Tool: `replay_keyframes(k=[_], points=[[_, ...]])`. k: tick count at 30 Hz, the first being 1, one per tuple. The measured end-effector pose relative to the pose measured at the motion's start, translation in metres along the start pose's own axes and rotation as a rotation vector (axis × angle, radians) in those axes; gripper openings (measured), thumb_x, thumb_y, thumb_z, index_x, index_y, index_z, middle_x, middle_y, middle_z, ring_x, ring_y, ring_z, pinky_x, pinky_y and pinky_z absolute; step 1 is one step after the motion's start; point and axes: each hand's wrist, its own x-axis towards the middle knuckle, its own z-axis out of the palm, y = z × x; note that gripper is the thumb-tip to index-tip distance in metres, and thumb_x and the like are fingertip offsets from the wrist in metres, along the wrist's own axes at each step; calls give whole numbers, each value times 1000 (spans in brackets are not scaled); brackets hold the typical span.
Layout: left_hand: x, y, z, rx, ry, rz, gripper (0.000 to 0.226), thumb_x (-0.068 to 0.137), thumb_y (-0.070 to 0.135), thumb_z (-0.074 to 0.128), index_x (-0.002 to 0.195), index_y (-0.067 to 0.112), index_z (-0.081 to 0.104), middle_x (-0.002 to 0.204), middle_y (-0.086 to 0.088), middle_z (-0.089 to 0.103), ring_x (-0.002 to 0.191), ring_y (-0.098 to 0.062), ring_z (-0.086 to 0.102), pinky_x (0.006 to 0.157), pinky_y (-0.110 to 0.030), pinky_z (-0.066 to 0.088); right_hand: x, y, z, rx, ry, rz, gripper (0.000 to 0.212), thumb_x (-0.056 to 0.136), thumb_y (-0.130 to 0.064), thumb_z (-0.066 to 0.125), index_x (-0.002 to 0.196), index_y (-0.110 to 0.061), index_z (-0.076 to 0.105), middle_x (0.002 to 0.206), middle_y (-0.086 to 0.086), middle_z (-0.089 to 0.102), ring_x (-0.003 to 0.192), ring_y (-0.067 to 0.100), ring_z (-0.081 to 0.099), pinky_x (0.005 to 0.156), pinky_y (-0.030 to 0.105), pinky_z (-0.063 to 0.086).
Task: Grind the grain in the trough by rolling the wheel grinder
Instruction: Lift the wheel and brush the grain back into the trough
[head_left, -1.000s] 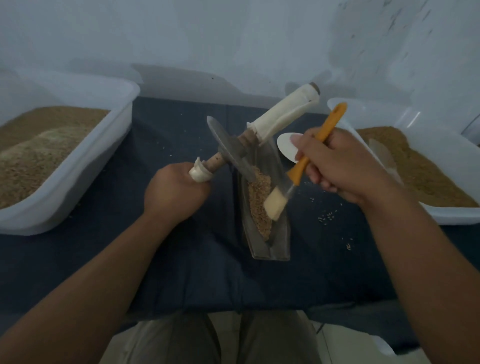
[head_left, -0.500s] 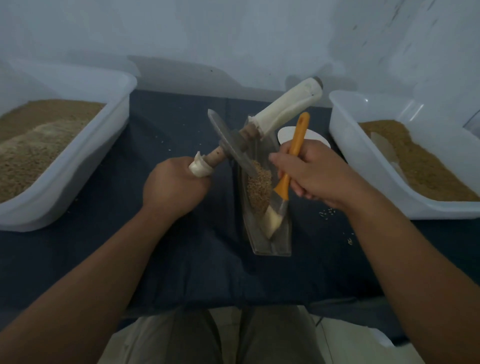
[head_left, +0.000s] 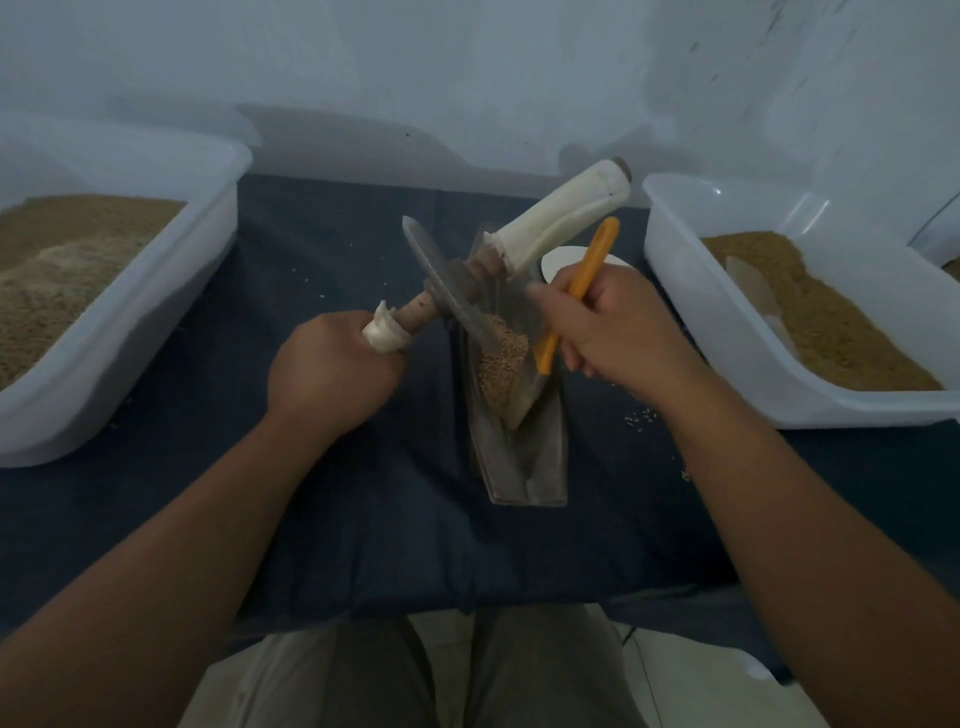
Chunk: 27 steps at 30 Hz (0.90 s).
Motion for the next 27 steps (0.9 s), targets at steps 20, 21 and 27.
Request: replay_keyframes(k=[20, 21, 27], points=[[1, 3, 2, 63, -3, 15, 34, 78, 64, 63, 74, 31, 67, 68, 12, 65, 66, -10, 61, 59, -29, 45, -42, 10, -32, 190, 113, -7, 37, 104, -50, 57, 79, -25, 70, 57, 6, 64, 44, 15, 57, 44, 16, 43], [1, 3, 2, 64, -7, 16, 34, 78, 64, 62, 74, 31, 67, 68, 12, 65, 66, -10, 61, 59, -29, 45, -44, 12, -31, 213, 125, -10, 37, 104, -50, 57, 80, -25, 70, 58, 6, 64, 45, 15, 57, 43, 18, 43], [0, 3, 1, 51, -7, 9, 35, 77, 65, 62, 72, 31, 67, 65, 12, 65, 64, -11, 63, 57, -29, 44, -56, 42, -48, 471, 297, -31, 32, 106, -44, 48, 96, -30, 74, 77, 8, 72, 65, 22, 69, 53, 29, 54]])
